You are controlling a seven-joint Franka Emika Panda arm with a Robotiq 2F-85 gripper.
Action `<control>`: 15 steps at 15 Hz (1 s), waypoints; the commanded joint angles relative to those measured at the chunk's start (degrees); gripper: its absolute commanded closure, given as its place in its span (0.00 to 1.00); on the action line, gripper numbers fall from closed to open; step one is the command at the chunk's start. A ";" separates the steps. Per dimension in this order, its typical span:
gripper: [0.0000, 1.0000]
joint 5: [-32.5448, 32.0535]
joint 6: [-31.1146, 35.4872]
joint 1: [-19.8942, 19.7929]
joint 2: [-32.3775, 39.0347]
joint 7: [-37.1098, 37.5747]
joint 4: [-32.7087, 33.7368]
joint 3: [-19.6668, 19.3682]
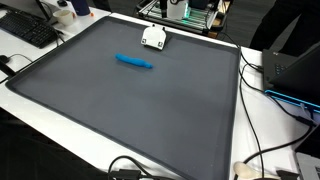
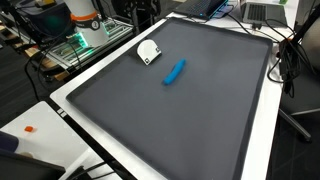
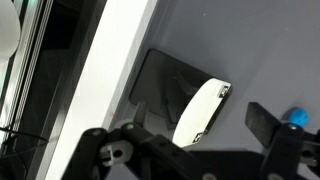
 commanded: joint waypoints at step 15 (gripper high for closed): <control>0.00 7.39 13.56 1.53 14.46 5.42 0.05 -5.78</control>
